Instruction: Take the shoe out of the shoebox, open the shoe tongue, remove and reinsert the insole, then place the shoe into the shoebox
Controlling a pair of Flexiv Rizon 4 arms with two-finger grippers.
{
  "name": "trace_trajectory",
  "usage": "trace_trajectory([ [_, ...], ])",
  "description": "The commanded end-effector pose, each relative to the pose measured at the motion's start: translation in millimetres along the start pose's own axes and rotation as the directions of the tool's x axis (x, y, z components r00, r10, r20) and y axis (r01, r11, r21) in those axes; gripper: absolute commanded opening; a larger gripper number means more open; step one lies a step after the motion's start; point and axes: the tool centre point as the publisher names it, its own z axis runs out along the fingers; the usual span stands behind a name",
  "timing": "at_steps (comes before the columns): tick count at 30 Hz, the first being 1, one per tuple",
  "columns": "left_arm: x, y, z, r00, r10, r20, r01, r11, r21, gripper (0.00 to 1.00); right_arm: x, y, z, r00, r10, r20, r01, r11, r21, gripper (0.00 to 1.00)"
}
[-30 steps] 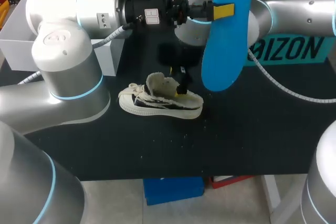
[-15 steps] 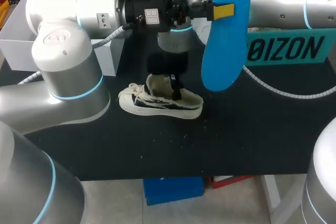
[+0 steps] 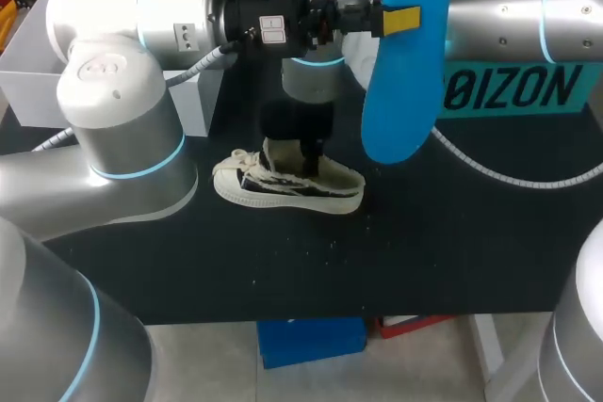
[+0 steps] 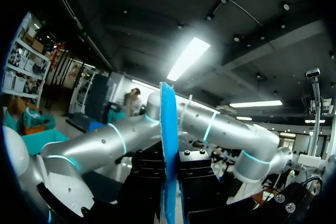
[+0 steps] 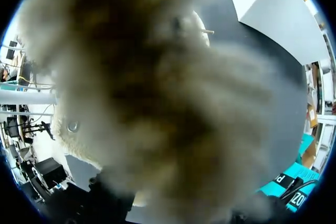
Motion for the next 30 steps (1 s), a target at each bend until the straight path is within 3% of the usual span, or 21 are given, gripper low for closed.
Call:
trace_trajectory([
  [1, 0.1, 0.6, 2.2, 1.0, 0.001, 0.004, -0.001, 1.0, -0.001, 0.0, 2.6, 1.8, 13.0, 1.0, -0.004, -0.01, 0.004, 1.0, -0.002, 0.31],
  [3, 0.1, 0.6, 2.2, 1.0, 0.001, 0.004, -0.001, 1.0, -0.001, 0.0, 3.2, 2.9, 14.5, 1.0, -0.006, -0.015, 0.006, 1.0, -0.004, 0.2],
  [5, 0.1, 0.6, 2.2, 1.0, 0.001, 0.004, -0.001, 1.0, -0.001, 0.0, 3.2, 3.1, 16.5, 0.999, -0.013, -0.033, 0.012, 1.0, -0.007, 0.0],
  [30, 0.1, 0.6, 2.2, 1.0, 0.001, 0.004, -0.001, 1.0, -0.001, 0.0, 3.9, 4.8, 14.7, 0.999, -0.007, -0.039, 0.007, 1.0, -0.005, 0.0],
])
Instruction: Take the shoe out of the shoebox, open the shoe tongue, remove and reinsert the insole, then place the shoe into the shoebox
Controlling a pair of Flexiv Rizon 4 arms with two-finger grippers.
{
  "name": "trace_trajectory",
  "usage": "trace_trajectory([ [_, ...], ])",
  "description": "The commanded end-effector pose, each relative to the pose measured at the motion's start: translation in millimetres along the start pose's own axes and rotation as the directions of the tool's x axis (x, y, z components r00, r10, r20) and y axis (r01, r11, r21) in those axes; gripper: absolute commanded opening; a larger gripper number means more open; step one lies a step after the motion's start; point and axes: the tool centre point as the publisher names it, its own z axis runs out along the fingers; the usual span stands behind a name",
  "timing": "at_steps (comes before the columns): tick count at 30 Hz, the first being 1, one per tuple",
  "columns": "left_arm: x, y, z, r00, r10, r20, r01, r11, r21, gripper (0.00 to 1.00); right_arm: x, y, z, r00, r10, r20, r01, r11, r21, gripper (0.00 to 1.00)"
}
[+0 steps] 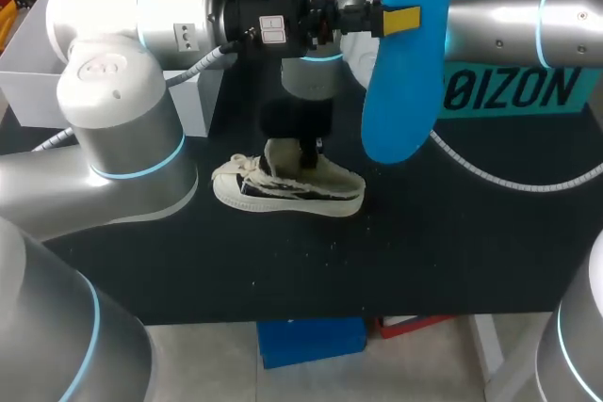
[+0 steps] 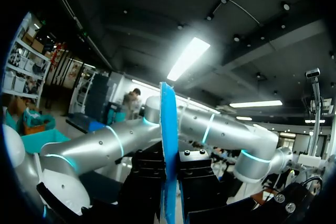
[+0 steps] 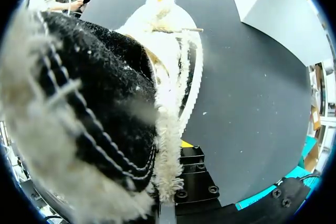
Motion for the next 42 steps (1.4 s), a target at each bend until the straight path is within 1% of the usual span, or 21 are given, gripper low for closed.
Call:
trace_trajectory([
  [1, 0.1, 0.6, 2.2, 1.0, 0.001, 0.004, -0.001, 1.0, -0.001, 0.0, 5.1, 2.0, 12.4, 1.0, 0.0, 0.0, 0.0, 1.0, 0.003, 0.0],
  [3, 0.1, 0.6, 2.2, 1.0, 0.001, 0.004, -0.001, 1.0, -0.001, 0.0, 5.1, 2.0, 12.4, 1.0, 0.0, 0.0, 0.0, 1.0, 0.003, 0.0],
  [5, 0.1, 0.6, 2.2, 1.0, 0.001, 0.004, -0.001, 1.0, -0.001, 0.0, 4.7, -0.6, -7.7, 1.0, 0.001, 0.009, -0.002, 0.999, 0.046, 0.0],
  [7, 0.1, 0.6, 2.2, 1.0, 0.001, 0.004, -0.001, 1.0, -0.001, 0.0, 3.3, -4.3, -30.9, 0.997, 0.081, 0.017, -0.083, 0.99, 0.112, 0.0],
  [10, 0.1, 0.6, 2.2, 1.0, 0.001, 0.004, -0.001, 1.0, -0.001, 0.0, 4.9, -9.4, -67.1, 0.981, 0.193, 0.012, -0.193, 0.977, 0.093, 0.0],
  [12, 0.1, 0.6, 2.2, 1.0, 0.001, 0.004, -0.001, 1.0, -0.001, 0.0, 5.9, -15.6, -83.6, 0.967, 0.254, 0.01, -0.254, 0.965, 0.066, 0.0],
  [15, 0.1, 0.6, 2.2, 1.0, 0.001, 0.004, -0.001, 1.0, -0.001, 0.0, 7.2, -25.9, -98.4, 0.926, 0.376, 0.018, -0.377, 0.925, 0.044, 0.0],
  [17, 0.1, 0.6, 2.2, 1.0, 0.001, 0.004, -0.001, 1.0, -0.001, 0.0, 5.7, -32.7, -102.0, 0.881, 0.471, 0.039, -0.472, 0.881, 0.024, 0.0],
  [19, 0.1, 0.6, 2.2, 1.0, 0.001, 0.004, -0.001, 1.0, -0.001, 0.0, 3.9, -36.9, -103.3, 0.813, 0.581, 0.041, -0.58, 0.814, -0.039, 0.0],
  [20, 0.1, 0.6, 2.2, 1.0, 0.001, 0.004, -0.001, 1.0, -0.001, 0.0, 2.4, -39.0, -103.1, 0.768, 0.639, 0.05, -0.635, 0.769, -0.073, 0.0],
  [21, 0.1, 0.6, 2.2, 1.0, 0.001, 0.004, -0.001, 1.0, -0.001, 0.0, 1.8, -39.5, -103.4, 0.707, 0.706, 0.038, -0.698, 0.705, -0.121, 0.0],
  [23, 0.1, 0.6, 2.2, 1.0, 0.001, 0.004, -0.001, 1.0, -0.001, 0.0, -2.1, -43.0, -102.3, 0.554, 0.832, 0.017, -0.813, 0.545, -0.205, 0.0],
  [24, 0.1, 0.6, 2.2, 1.0, 0.001, 0.004, -0.001, 1.0, -0.001, 0.0, -2.2, -43.5, -100.8, 0.508, 0.861, -0.003, -0.838, 0.493, -0.233, 0.0],
  [25, 0.1, 0.6, 2.2, 1.0, 0.001, 0.004, -0.001, 1.0, -0.001, 0.0, -2.5, -43.3, -98.9, 0.429, 0.903, -0.029, -0.873, 0.406, -0.27, 0.0],
  [27, 0.1, 0.6, 2.2, 1.0, 0.001, 0.004, -0.001, 1.0, -0.001, 0.0, -2.0, -43.2, -95.0, 0.308, 0.949, -0.066, -0.911, 0.274, -0.308, 0.0],
  [30, 0.1, 0.6, 2.2, 1.0, 0.001, 0.004, -0.001, 1.0, -0.001, 0.0, -0.7, -42.6, -87.0, 0.168, 0.985, -0.033, -0.928, 0.146, -0.342, 0.0],
  [32, 0.1, 0.6, 2.2, 1.0, 0.001, 0.004, -0.001, 1.0, -0.001, 0.0, -0.3, -41.6, -80.4, 0.111, 0.993, -0.04, -0.93, 0.09, -0.356, 0.0],
  [34, 0.1, 0.6, 2.2, 1.0, 0.001, 0.004, -0.001, 1.0, -0.001, 0.0, 2.2, -38.0, -75.0, 0.071, 0.997, -0.042, -0.932, 0.051, -0.358, 0.0],
  [36, 0.1, 0.6, 2.2, 1.0, 0.001, 0.004, -0.001, 1.0, -0.001, 0.0, 3.3, -36.9, -68.8, 0.035, 0.999, -0.021, -0.932, 0.025, -0.361, 0.0],
  [41, 0.1, 0.6, 2.2, 1.0, 0.001, 0.004, -0.001, 1.0, -0.001, 0.0, 3.9, -39.6, -53.9, -0.05, 0.999, -0.019, -0.936, -0.053, -0.347, 0.0],
  [42, 0.1, 0.6, 2.2, 1.0, 0.001, 0.004, -0.001, 1.0, -0.001, 0.0, 4.2, -40.2, -51.4, -0.058, 0.998, -0.014, -0.936, -0.059, -0.347, 0.0],
])
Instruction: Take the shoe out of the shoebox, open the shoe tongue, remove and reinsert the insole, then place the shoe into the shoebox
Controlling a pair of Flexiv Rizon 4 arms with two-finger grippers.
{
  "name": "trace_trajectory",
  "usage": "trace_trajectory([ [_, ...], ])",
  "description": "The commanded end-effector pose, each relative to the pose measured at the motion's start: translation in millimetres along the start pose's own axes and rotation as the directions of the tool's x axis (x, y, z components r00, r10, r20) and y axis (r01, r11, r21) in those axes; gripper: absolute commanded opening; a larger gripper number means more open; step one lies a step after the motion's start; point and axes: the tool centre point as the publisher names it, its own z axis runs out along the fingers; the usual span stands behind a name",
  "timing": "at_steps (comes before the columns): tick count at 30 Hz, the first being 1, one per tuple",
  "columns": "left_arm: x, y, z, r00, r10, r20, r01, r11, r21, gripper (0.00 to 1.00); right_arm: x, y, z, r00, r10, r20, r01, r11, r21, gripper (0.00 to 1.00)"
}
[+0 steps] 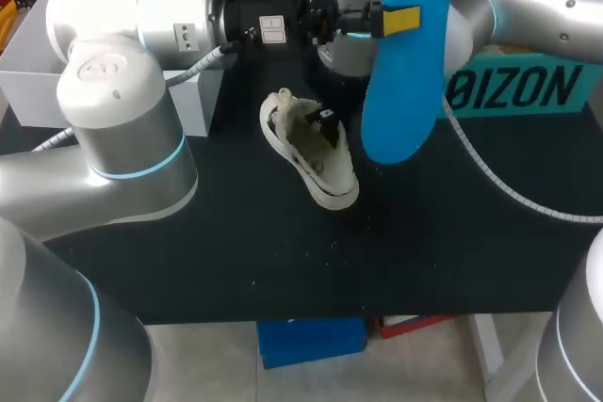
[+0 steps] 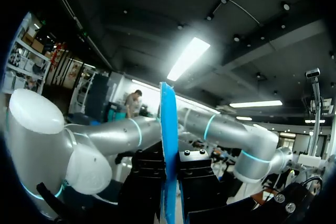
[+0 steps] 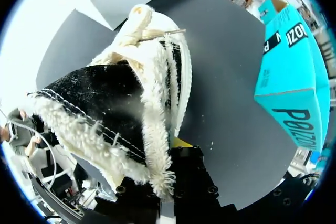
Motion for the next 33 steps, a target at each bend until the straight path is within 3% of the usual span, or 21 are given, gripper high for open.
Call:
trace_trajectory([
  [1, 0.1, 0.6, 2.2, 1.0, 0.001, 0.004, -0.001, 1.0, -0.001, 0.0, 1.3, -6.7, 10.3, 0.849, 0.527, 0.049, -0.507, 0.837, -0.205, 0.0],
  [12, 0.1, 0.6, 2.2, 1.0, 0.001, 0.004, -0.001, 1.0, -0.001, 0.0, -4.2, -14.8, 34.4, 0.811, 0.572, 0.125, -0.546, 0.816, -0.189, 0.0],
  [16, 0.1, 0.6, 2.2, 1.0, 0.001, 0.004, -0.001, 1.0, -0.001, 0.0, -3.1, -16.0, 44.5, 0.827, 0.54, 0.157, -0.516, 0.839, -0.172, 0.0],
  [17, 0.1, 0.6, 2.2, 1.0, 0.001, 0.004, -0.001, 1.0, -0.001, 0.0, -1.2, -15.3, 47.1, 0.841, 0.516, 0.159, -0.494, 0.855, -0.16, 0.13],
  [18, 0.1, 0.6, 2.2, 1.0, 0.001, 0.004, -0.001, 1.0, -0.001, 0.0, -0.8, -15.5, 47.4, 0.837, 0.523, 0.161, -0.5, 0.851, -0.162, 0.43],
  [19, 0.1, 0.6, 2.2, 1.0, 0.001, 0.004, -0.001, 1.0, -0.001, 0.0, -1.3, -15.8, 47.4, 0.844, 0.507, 0.173, -0.482, 0.86, -0.166, 1.0],
  [26, 0.1, 0.6, 2.2, 1.0, 0.001, 0.004, -0.001, 1.0, -0.001, 0.0, -5.5, -19.2, 36.4, 0.844, 0.502, 0.189, -0.469, 0.862, -0.195, 1.0],
  [33, 0.1, 0.6, 2.2, 1.0, 0.001, 0.004, -0.001, 1.0, -0.001, 0.0, -6.5, -18.7, 7.8, 0.863, 0.495, 0.102, -0.462, 0.854, -0.239, 1.0],
])
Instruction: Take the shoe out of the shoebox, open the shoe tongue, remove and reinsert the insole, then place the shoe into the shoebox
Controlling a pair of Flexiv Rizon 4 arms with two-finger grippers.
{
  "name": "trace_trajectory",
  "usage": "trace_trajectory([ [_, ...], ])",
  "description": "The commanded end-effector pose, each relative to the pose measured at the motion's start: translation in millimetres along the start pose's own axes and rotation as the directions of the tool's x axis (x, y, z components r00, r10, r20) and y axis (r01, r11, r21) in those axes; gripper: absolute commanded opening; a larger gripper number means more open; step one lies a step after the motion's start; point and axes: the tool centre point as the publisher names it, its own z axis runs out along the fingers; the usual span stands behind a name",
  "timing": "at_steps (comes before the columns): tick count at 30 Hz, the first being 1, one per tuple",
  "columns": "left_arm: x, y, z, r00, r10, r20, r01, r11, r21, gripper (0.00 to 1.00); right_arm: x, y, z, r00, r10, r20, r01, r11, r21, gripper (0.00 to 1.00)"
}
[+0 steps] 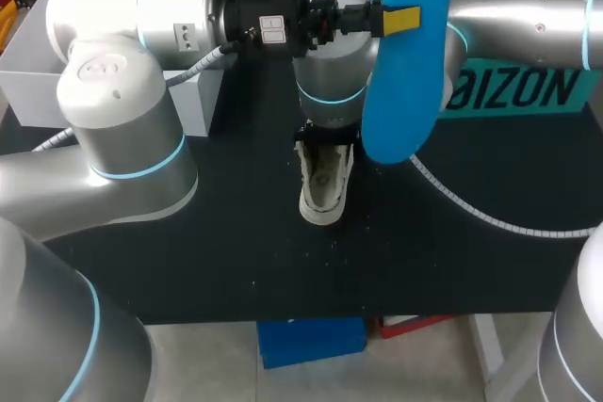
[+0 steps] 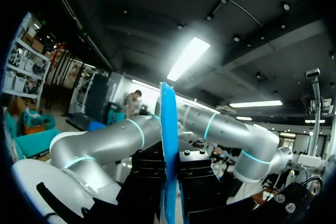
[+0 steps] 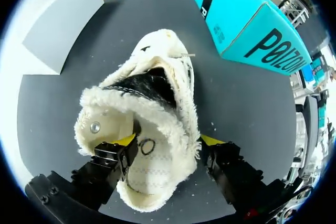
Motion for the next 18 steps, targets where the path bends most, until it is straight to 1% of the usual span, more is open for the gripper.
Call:
trace_trajectory([
  [1, 0.0, 0.6, 2.2, 1.0, 0.001, 0.004, -0.001, 1.0, -0.001, 0.0, -13.3, -2.4, -23.7, 0.995, 0.001, -0.097, -0.003, 1.0, -0.02, 1.0],
  [2, 0.0, 0.6, 2.2, 1.0, 0.001, 0.004, -0.001, 1.0, -0.001, 0.0, -12.0, -1.0, -27.1, 0.987, -0.014, -0.157, 0.011, 1.0, -0.023, 1.0],
  [3, 0.0, 0.6, 2.2, 1.0, 0.001, 0.004, -0.001, 1.0, -0.001, 0.0, -7.9, -0.4, -33.0, 0.962, -0.031, -0.27, 0.026, 0.999, -0.022, 1.0],
  [5, 0.0, 0.6, 2.2, 1.0, 0.001, 0.004, -0.001, 1.0, -0.001, 0.0, -2.5, -0.6, -42.7, 0.915, -0.057, -0.4, 0.056, 0.998, -0.014, 1.0],
  [6, 0.0, 0.6, 2.2, 1.0, 0.001, 0.004, -0.001, 1.0, -0.001, 0.0, 0.1, -0.6, -47.9, 0.88, -0.07, -0.47, 0.072, 0.997, -0.014, 1.0],
  [8, 0.0, 0.6, 2.2, 1.0, 0.001, 0.004, -0.001, 1.0, -0.001, 0.0, 4.9, -1.4, -57.0, 0.822, -0.097, -0.561, 0.113, 0.994, -0.007, 1.0],
  [10, 0.0, 0.6, 2.2, 1.0, 0.001, 0.004, -0.001, 1.0, -0.001, 0.0, 9.2, -2.4, -66.9, 0.751, -0.119, -0.649, 0.147, 0.989, -0.012, 1.0],
  [11, 0.0, 0.6, 2.2, 1.0, 0.001, 0.004, -0.001, 1.0, -0.001, 0.0, 10.1, -2.6, -70.3, 0.751, -0.152, -0.643, 0.178, 0.984, -0.026, 1.0],
  [12, 0.0, 0.6, 2.2, 1.0, 0.001, 0.004, -0.001, 1.0, -0.001, 0.0, 10.8, -2.7, -72.8, 0.761, -0.183, -0.623, 0.203, 0.978, -0.04, 1.0],
  [13, 0.0, 0.6, 2.2, 1.0, 0.001, 0.004, -0.001, 1.0, -0.001, 0.0, 10.8, -2.5, -74.7, 0.751, -0.192, -0.632, 0.209, 0.977, -0.049, 1.0],
  [14, 0.0, 0.6, 2.2, 1.0, 0.001, 0.004, -0.001, 1.0, -0.001, 0.0, 10.3, -2.1, -75.5, 0.753, -0.207, -0.625, 0.222, 0.973, -0.056, 1.0],
  [16, 0.0, 0.6, 2.2, 1.0, 0.001, 0.004, -0.001, 1.0, -0.001, 0.0, 6.8, -1.7, -72.6, 0.78, -0.222, -0.585, 0.239, 0.97, -0.049, 1.0],
  [17, 0.0, 0.6, 2.2, 1.0, 0.001, 0.004, -0.001, 1.0, -0.001, 0.0, 3.8, -0.7, -68.8, 0.784, -0.207, -0.586, 0.232, 0.972, -0.034, 1.0],
  [18, 0.0, 0.6, 2.2, 1.0, 0.001, 0.004, -0.001, 1.0, -0.001, 0.0, -0.1, 0.3, -64.1, 0.799, -0.207, -0.564, 0.234, 0.972, -0.024, 1.0],
])
